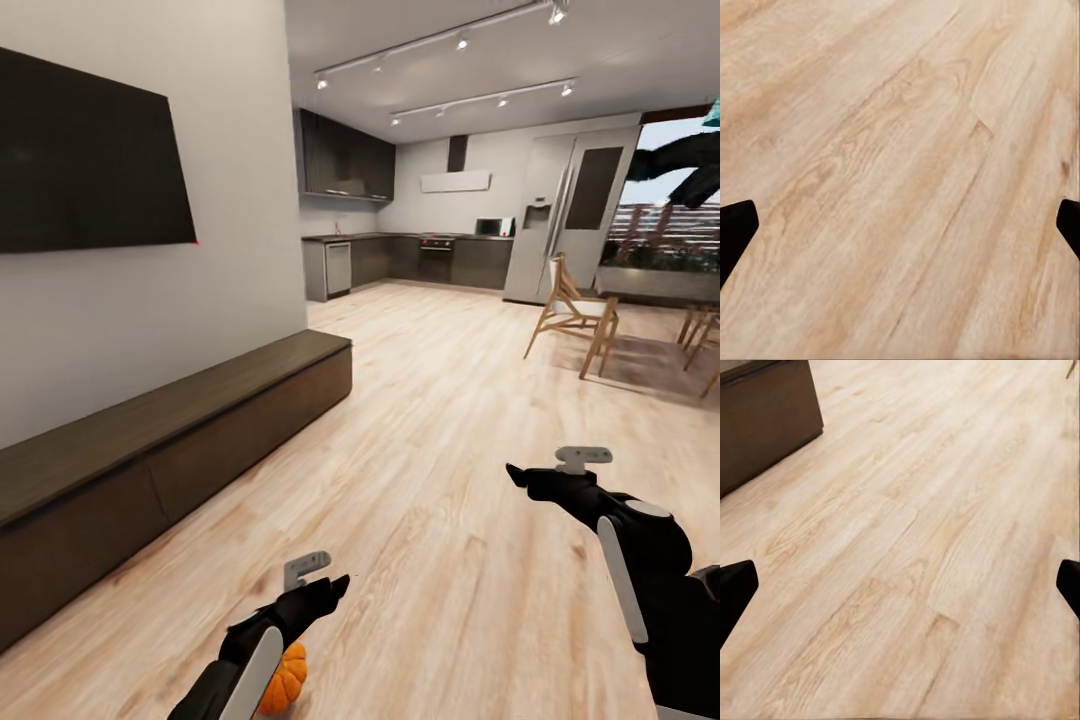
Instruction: Place each of the two pumpkins and all three candles from the living room inside a cabinet in the living room (use any cabinet), then make sure every cabinet is closed, and position the cauldron so it is next to a table in the living room.
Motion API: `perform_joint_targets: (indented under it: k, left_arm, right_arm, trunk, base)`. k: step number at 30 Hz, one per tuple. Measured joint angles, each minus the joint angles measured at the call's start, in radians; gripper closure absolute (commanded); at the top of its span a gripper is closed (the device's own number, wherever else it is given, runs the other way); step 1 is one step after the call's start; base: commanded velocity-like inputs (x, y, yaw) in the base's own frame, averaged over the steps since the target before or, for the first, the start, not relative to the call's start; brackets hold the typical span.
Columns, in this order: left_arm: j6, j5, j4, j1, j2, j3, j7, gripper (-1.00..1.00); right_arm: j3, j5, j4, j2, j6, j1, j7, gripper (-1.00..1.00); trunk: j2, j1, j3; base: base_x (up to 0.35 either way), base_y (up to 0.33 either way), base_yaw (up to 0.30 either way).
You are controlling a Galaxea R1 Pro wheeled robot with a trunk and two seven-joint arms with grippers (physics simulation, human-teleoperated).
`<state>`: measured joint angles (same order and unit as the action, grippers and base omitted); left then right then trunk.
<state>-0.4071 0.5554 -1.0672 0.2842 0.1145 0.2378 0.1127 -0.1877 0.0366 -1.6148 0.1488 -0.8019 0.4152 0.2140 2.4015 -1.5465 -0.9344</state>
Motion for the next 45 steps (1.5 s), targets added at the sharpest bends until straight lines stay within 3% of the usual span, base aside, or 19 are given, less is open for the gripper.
perform_joint_targets:
  k: [21, 26, 35, 39, 45]
  left_arm:
    - [0.000, 0.000, 0.002, -0.001, 0.001, 0.002, 0.001, -1.00]
    - [0.000, 0.000, 0.008, 0.000, -0.001, 0.001, -0.001, -1.00]
    - [0.001, 0.001, 0.009, 0.000, -0.001, 0.001, -0.001, -1.00]
    - [0.001, 0.001, 0.009, 0.000, -0.001, 0.001, -0.001, -1.00]
    - [0.001, 0.000, 0.009, -0.001, -0.001, 0.001, -0.001, -1.00]
  right_arm:
    - [0.001, -0.001, 0.000, 0.000, -0.003, -0.002, -0.001, -1.00]
    - [-0.001, -0.002, 0.001, 0.001, -0.055, -0.002, -0.001, -1.00]
    - [-0.003, -0.004, 0.025, 0.002, -0.068, -0.003, -0.001, -1.00]
    - [-0.004, -0.041, 0.029, 0.001, -0.067, -0.012, -0.002, -1.00]
    - [-0.005, -0.052, 0.029, -0.001, -0.067, -0.017, -0.001, -1.00]
  trunk:
    - [0.000, 0.000, 0.011]
    - [0.000, 0.001, 0.014]
    - [0.000, 0.001, 0.013]
    - [0.000, 0.001, 0.012]
    - [0.000, 0.001, 0.012]
  base:
    - [0.020, -0.344, -0.294]
    - [0.304, -0.073, -0.293]
    - [0.333, -0.010, -0.137]
    - [0.338, -0.001, -0.015]
    - [0.331, -0.067, -0.018]
